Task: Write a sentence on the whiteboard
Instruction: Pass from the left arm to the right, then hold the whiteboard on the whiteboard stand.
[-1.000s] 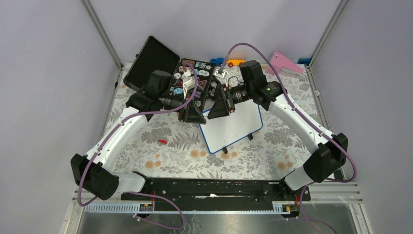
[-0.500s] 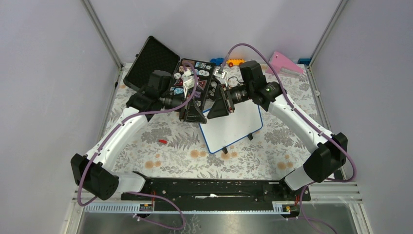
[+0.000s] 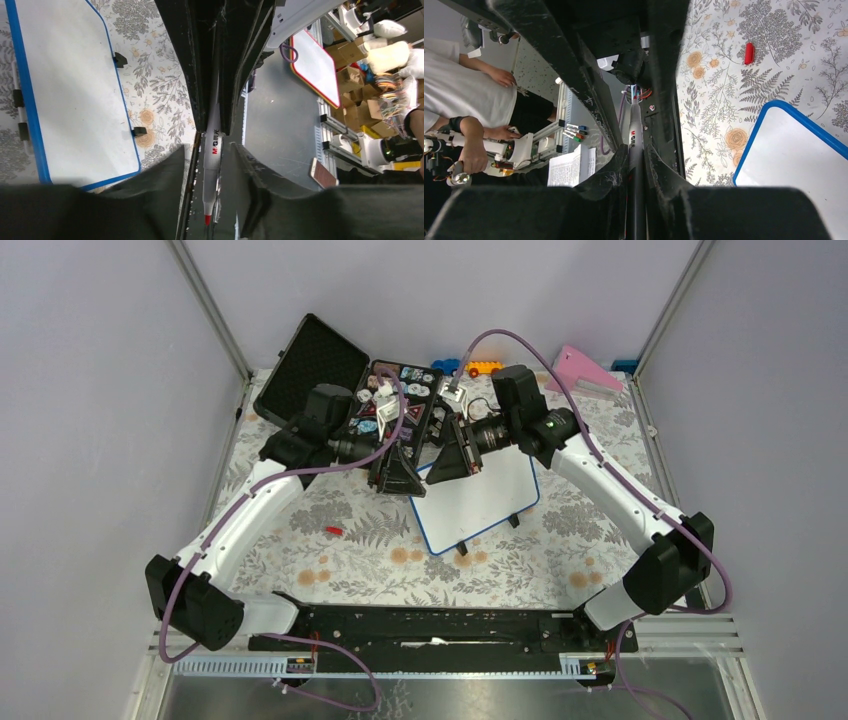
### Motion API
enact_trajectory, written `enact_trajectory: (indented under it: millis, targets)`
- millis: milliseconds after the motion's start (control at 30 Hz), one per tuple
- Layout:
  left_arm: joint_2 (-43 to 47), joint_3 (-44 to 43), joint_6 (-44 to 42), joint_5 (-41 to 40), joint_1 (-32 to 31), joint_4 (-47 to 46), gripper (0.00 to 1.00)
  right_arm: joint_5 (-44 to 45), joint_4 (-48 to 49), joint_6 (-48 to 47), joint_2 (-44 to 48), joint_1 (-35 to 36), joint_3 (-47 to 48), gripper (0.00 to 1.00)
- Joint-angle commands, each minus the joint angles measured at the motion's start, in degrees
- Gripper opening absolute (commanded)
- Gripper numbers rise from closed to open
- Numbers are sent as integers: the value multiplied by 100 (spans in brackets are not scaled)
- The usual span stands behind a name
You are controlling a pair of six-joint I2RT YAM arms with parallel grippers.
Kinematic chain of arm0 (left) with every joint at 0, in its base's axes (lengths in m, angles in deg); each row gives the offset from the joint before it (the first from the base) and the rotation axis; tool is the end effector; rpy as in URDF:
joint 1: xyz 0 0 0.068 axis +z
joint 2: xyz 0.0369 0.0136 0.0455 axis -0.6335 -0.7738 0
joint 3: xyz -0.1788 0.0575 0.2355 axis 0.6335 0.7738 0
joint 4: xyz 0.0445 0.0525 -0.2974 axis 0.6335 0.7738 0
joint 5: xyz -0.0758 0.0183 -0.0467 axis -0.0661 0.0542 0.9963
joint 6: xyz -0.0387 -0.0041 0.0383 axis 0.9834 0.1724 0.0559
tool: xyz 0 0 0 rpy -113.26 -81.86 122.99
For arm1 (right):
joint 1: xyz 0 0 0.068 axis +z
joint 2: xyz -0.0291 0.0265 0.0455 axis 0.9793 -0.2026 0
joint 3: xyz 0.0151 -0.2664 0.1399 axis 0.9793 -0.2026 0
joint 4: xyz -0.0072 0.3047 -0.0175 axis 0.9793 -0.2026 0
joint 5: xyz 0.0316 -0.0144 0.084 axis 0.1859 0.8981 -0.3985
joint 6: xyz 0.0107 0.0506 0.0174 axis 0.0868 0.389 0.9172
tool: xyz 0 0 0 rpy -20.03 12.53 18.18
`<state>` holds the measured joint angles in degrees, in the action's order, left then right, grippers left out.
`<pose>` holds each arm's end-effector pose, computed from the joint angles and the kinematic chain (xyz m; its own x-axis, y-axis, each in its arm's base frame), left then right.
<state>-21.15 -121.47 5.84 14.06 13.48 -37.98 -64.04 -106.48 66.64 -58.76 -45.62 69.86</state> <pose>0.2619 -0.1630 0.3964 -0.5691 0.2574 -0.7810 0.8198 0.1038 -0.5632 0.3018 0.2327 0.4030 -0.5393 -0.2655 -0.7992 -0.8273 -0.0104 0.5617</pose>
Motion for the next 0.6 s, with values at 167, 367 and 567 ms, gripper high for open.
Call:
enact_trajectory:
  millis: [167,367,567]
  targets:
    - [222,61,-14,-311,415,-347,71,-85,-258,-285,516,-545,-229,0]
    - [320,156,29,-418,813,-393,79,144,-792,-982,858,-1212,-544,0]
    - [230,495,208,-919,1003,-794,81,579,-1151,-1631,1141,-1361,-872,0]
